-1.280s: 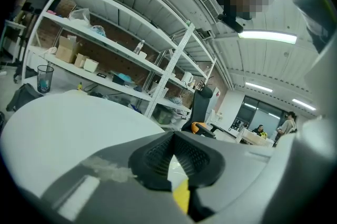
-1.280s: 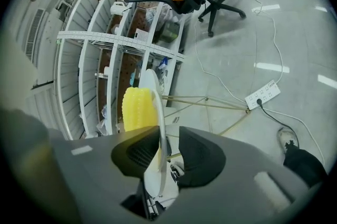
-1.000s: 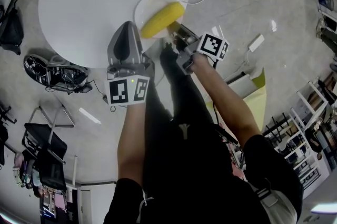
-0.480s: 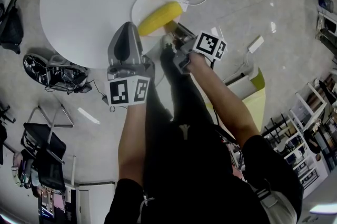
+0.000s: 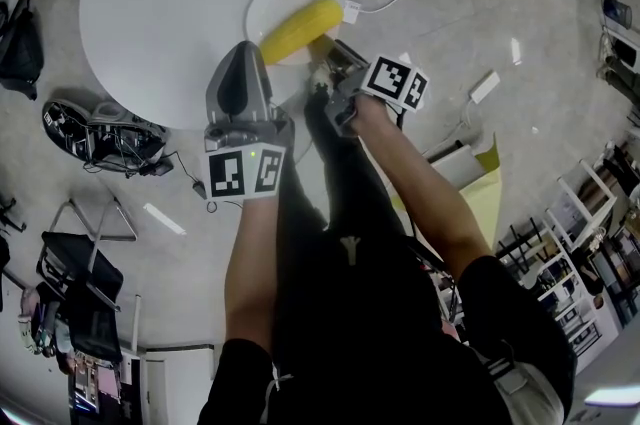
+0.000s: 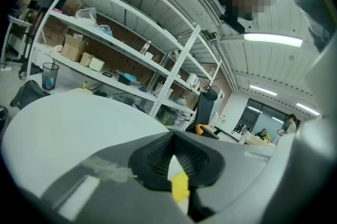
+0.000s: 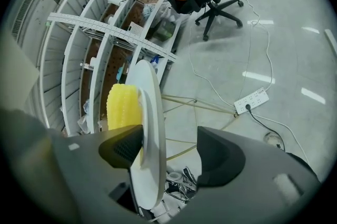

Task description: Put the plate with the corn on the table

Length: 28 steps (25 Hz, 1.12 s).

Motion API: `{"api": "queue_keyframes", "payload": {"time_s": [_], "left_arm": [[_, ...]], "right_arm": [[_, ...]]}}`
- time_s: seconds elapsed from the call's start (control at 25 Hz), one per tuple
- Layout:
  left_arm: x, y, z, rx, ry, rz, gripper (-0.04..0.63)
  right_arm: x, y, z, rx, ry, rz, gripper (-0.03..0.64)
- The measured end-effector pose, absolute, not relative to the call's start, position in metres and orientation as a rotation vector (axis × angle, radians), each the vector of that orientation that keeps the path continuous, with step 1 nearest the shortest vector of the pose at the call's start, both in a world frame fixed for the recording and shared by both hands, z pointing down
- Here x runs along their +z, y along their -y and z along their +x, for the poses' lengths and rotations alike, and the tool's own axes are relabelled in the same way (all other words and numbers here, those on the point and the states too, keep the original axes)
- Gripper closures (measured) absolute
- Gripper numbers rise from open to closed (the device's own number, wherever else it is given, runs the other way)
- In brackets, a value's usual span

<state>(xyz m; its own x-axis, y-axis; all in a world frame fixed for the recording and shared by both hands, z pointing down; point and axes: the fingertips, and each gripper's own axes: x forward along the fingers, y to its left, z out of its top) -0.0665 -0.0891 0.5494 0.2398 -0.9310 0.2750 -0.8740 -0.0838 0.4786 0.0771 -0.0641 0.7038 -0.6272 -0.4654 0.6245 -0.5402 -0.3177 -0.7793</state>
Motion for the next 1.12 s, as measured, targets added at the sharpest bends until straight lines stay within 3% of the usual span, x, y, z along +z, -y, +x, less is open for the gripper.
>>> {"api": "queue_keyframes", "payload": {"time_s": [0.56,1.12], "left_arm": [[0.555,0.095,-0.085,-0.148,1.651,1.938,0.591],[0.561,0.103,-0.093,-0.153,1.651,1.921,0.592]], "right_arm": [[0.712,0.075,0.059,2.085,1.769,1.332,0.182],[0.718,0.088,0.045,2.075,1.762,1.330,0.119]]}}
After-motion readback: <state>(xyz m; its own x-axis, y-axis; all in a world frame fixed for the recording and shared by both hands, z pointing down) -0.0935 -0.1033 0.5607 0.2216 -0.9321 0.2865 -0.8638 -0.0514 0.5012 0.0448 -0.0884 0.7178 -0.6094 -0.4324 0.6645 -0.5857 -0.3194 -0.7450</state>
